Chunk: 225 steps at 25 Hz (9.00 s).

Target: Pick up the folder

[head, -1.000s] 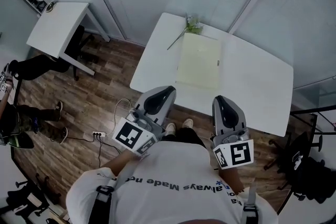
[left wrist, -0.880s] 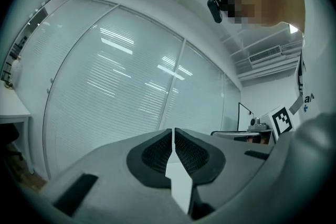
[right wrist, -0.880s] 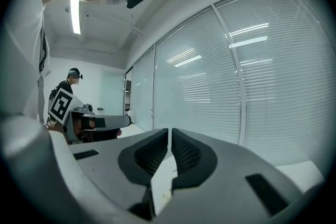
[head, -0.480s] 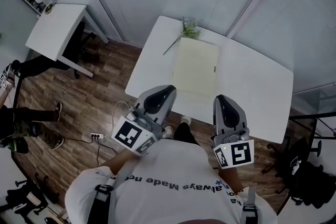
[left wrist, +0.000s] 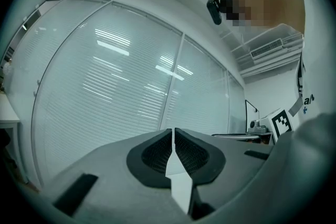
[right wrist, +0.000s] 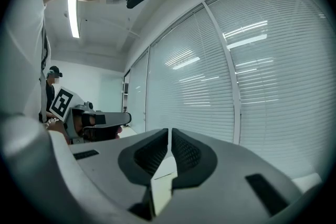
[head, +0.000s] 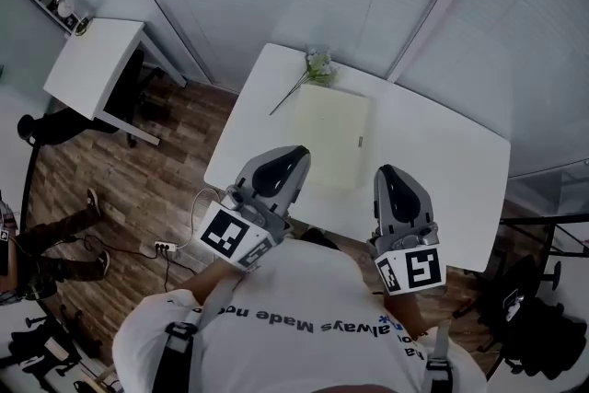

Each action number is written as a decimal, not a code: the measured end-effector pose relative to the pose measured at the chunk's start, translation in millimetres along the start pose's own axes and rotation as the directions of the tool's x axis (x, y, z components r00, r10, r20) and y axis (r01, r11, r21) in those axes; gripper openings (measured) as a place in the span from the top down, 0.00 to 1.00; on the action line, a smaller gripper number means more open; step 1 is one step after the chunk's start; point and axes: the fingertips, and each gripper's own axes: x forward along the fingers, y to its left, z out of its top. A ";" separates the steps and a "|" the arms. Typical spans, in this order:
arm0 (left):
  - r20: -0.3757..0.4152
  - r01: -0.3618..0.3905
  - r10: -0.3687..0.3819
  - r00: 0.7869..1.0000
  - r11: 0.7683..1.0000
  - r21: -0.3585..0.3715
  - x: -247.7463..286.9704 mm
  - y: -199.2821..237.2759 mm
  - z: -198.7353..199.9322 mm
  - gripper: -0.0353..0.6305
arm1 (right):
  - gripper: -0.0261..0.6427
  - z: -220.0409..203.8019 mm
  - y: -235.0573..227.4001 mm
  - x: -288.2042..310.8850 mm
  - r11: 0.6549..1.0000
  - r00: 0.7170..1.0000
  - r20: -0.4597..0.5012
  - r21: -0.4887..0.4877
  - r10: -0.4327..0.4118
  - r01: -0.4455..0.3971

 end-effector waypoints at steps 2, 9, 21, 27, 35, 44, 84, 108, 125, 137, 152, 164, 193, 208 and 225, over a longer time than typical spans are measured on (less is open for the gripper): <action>0.003 -0.006 0.006 1.000 1.000 0.001 14.4 -0.5 0.4 0.91 | 0.92 2.4 -13.8 4.2 1.000 1.000 0.002 -0.002 0.007 -0.007; 0.018 -0.027 0.027 0.999 1.000 0.002 47.6 -4.0 -2.8 0.91 | 0.92 0.3 -47.7 12.1 1.000 1.000 -0.001 -0.007 0.030 -0.030; 0.007 -0.034 0.034 0.999 0.999 -0.005 62.9 9.6 -9.0 0.91 | 0.92 -3.6 -60.8 26.9 1.000 1.000 -0.001 0.005 0.025 -0.025; 0.006 -0.023 0.023 1.000 1.000 0.001 57.9 31.2 2.0 0.91 | 0.92 6.7 -47.3 46.4 1.000 1.000 0.009 0.001 0.018 -0.018; 0.011 -0.004 0.004 1.000 1.000 0.000 53.0 45.3 9.4 0.91 | 0.92 11.0 -36.6 58.2 1.000 1.000 0.020 0.002 0.010 -0.010; -0.001 0.042 -0.042 0.999 0.999 -0.017 51.8 52.9 0.5 0.87 | 0.92 2.2 -29.4 67.7 1.000 1.000 -0.005 0.008 0.012 -0.012; -0.400 -0.124 0.006 0.917 0.955 -0.269 57.0 146.7 -207.2 0.49 | 0.55 -194.1 -60.8 108.8 0.986 0.945 -0.326 0.162 0.019 0.036; -0.617 -0.284 -0.012 0.787 0.881 -0.378 36.8 182.7 -350.4 0.46 | 0.49 -350.1 -81.0 108.8 0.916 0.826 -0.551 0.380 0.115 0.126; -0.679 -0.307 -0.082 0.730 0.848 -0.432 24.4 178.5 -399.5 0.44 | 0.47 -414.1 -64.6 94.6 0.833 0.753 -0.622 0.519 0.215 0.191; -0.719 -0.296 -0.082 0.691 0.874 -0.385 23.8 178.7 -409.4 0.44 | 0.47 -424.9 -62.0 91.9 0.819 0.737 -0.640 0.531 0.219 0.219; -0.697 -0.274 -0.037 0.716 0.904 -0.328 31.3 177.0 -382.7 0.44 | 0.48 -400.2 -63.0 94.8 0.840 0.746 -0.634 0.504 0.202 0.202; -0.653 -0.259 -0.007 0.757 0.915 -0.310 37.9 175.4 -352.6 0.44 | 0.48 -368.9 -66.3 100.1 0.869 0.780 -0.601 0.466 0.174 0.165; -0.467 -0.165 0.080 0.880 0.976 -0.143 60.6 152.6 -218.6 0.44 | 0.48 -241.4 -74.1 102.5 0.944 0.893 -0.443 0.321 0.082 0.073; -0.321 -0.144 0.111 0.941 0.986 -0.080 64.6 136.2 -137.3 0.44 | 0.48 -162.0 -72.6 99.2 0.972 0.945 -0.324 0.232 0.044 0.034; -0.155 -0.127 0.125 0.980 0.992 0.002 59.9 119.4 -51.2 0.44 | 0.48 -81.3 -61.5 93.2 0.991 0.980 -0.199 0.134 0.001 0.026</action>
